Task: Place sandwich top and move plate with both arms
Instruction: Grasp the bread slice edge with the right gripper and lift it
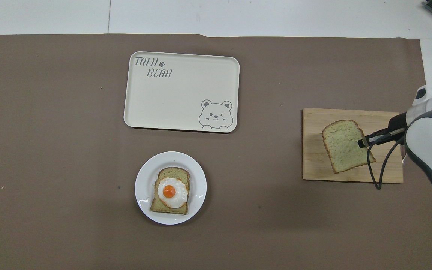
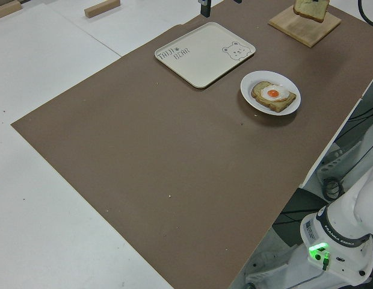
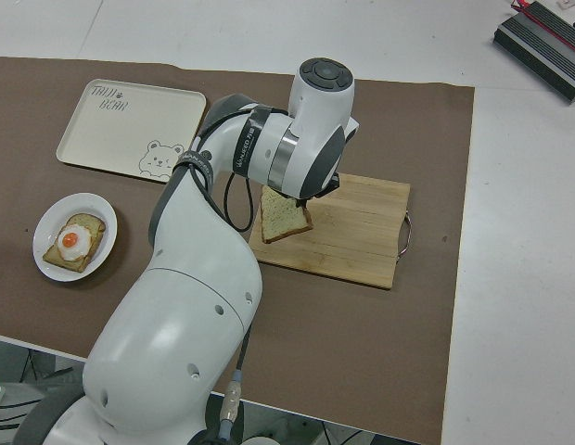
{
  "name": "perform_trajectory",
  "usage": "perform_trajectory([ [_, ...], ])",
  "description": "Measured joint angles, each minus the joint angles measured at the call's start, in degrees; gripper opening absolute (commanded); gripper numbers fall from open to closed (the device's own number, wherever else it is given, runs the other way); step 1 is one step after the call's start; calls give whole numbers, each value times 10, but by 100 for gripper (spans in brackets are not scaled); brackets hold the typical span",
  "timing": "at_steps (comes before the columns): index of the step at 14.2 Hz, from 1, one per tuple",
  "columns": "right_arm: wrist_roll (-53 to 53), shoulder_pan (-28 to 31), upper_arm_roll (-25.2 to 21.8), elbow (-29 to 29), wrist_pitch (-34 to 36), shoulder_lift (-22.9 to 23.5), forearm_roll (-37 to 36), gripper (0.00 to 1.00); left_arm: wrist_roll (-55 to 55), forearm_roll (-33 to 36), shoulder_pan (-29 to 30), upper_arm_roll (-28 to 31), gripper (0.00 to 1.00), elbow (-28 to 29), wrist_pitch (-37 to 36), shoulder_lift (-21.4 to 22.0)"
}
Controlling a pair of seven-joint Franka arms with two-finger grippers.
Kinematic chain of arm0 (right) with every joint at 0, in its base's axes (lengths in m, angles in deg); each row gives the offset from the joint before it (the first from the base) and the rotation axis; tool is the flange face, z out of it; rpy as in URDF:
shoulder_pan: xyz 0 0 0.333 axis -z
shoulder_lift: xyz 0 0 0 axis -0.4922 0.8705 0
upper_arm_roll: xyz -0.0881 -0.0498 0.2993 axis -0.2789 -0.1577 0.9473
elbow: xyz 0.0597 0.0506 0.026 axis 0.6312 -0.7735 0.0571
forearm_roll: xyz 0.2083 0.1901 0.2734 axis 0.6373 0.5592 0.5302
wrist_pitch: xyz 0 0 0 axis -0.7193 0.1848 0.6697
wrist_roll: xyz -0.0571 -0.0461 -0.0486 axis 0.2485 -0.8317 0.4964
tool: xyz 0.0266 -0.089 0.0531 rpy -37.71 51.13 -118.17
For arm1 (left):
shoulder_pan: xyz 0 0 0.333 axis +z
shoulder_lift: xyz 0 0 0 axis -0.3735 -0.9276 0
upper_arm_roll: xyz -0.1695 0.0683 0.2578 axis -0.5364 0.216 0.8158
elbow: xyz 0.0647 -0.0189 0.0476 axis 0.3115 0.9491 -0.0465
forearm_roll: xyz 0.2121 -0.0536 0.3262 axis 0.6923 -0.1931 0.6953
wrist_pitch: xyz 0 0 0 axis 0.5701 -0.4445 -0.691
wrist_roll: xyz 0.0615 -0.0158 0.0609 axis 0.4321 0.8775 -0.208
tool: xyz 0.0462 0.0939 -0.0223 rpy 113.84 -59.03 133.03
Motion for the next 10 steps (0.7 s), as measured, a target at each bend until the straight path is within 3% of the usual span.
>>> perform_trajectory([
  [4,26,0,9,12,62,-5,49,0,0,0,0,0,100,0,0,0],
  [10,111,-4,67,1,66,-9,73,0,0,0,0,0,100,0,0,0],
])
